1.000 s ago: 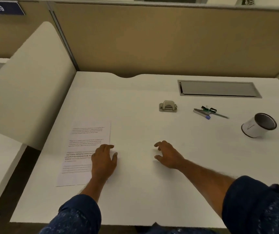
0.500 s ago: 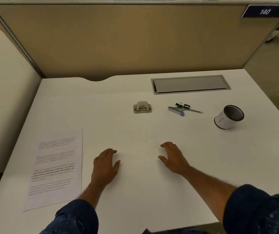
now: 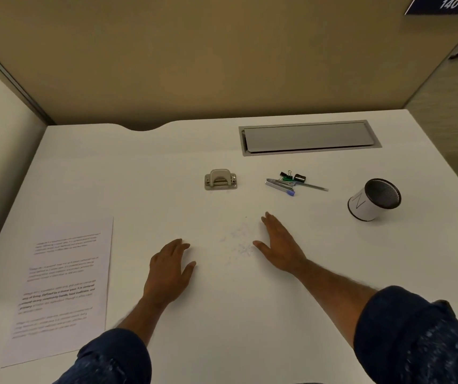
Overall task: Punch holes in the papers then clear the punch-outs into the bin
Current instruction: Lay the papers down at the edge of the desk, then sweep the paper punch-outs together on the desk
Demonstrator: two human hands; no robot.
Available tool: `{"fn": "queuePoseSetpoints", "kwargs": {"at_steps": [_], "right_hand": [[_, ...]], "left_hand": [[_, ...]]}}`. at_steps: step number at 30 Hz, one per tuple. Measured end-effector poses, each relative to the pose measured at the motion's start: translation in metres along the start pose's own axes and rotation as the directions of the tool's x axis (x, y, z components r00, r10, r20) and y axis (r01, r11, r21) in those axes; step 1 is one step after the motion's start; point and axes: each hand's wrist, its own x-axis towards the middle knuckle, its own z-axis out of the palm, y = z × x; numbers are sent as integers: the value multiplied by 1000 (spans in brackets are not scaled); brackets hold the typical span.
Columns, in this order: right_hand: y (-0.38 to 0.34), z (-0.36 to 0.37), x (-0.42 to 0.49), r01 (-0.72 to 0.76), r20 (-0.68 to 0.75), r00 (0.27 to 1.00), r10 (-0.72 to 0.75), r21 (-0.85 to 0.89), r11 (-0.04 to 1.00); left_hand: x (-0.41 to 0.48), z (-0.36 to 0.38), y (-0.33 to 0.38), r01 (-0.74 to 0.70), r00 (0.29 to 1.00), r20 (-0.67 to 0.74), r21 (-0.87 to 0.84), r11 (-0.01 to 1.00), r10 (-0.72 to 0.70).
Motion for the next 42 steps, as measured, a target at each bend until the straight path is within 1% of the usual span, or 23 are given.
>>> {"fn": "queuePoseSetpoints", "kwargs": {"at_steps": [3, 7, 14, 18, 25, 30, 33, 35, 36, 38, 40, 42], "right_hand": [[5, -8, 26, 30, 3, 1000, -30, -33, 999], [4, -16, 65, 116, 30, 993, -114, -69, 991], [9, -11, 113, 207, 58, 978, -201, -163, 965], [9, 7, 103, 243, 39, 970, -241, -265, 933], [1, 34, 65, 349, 75, 936, -343, -298, 888], [-9, 50, 33, 432, 129, 902, -413, -299, 851], [-10, 54, 17, 515, 182, 857, -483, -266, 815], [-9, 50, 12, 552, 186, 833, -520, -226, 803], [-9, 47, 12, 551, 172, 834, -524, -214, 807], [-6, 39, 18, 477, 102, 879, -465, -195, 857], [-3, 31, 32, 333, 21, 942, -336, -191, 923], [-2, 26, 48, 223, -9, 973, -230, -211, 952]], "left_hand": [[9, 6, 6, -16, 1000, -1, -4, 1000, 16], [22, 14, 15, -36, 999, 0, 11, 999, 36], [35, 26, 25, -50, 999, 11, 31, 998, 50], [33, 30, 26, -48, 998, 31, 67, 997, 46], [28, 35, 27, -80, 995, 69, 99, 992, 73], [14, 37, 25, -106, 988, 128, 143, 984, 88], [7, 36, 25, -123, 985, 142, 155, 980, 101], [5, 35, 24, -129, 985, 131, 147, 981, 110], [3, 34, 23, -126, 986, 125, 146, 981, 108], [-1, 33, 20, -108, 989, 113, 152, 982, 91], [-5, 34, 15, -82, 994, 90, 155, 985, 68], [-10, 34, 9, -54, 996, 73, 170, 984, 43]]}}
